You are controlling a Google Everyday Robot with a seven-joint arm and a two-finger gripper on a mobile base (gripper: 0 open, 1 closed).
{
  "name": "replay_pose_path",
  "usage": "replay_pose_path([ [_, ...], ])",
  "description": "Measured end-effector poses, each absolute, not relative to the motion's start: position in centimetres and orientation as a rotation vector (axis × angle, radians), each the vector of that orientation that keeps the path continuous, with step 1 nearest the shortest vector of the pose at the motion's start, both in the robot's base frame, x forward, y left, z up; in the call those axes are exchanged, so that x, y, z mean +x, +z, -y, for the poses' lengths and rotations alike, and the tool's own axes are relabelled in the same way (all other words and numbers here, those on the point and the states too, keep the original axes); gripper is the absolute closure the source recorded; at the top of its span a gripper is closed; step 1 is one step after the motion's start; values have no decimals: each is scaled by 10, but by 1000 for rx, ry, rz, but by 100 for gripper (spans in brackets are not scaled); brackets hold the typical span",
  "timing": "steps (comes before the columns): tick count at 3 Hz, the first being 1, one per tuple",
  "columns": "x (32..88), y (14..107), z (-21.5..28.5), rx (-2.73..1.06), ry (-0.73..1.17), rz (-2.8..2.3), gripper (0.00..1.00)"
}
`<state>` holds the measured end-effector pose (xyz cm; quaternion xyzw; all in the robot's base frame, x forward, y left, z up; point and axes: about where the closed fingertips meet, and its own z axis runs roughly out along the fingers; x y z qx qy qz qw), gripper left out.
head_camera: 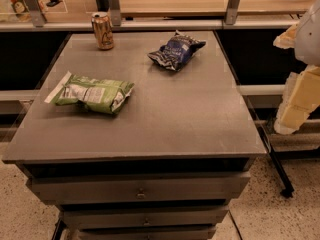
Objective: Move green jalapeno chip bag near orange can
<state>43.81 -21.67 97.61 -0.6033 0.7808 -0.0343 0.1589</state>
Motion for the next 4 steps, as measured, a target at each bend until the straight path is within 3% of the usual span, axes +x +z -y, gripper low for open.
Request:
replay_pose_path([
  [1, 438, 977, 216, -1721, -99, -2229, 0],
  [4, 442, 980, 182, -1576, 210, -1992, 0],
])
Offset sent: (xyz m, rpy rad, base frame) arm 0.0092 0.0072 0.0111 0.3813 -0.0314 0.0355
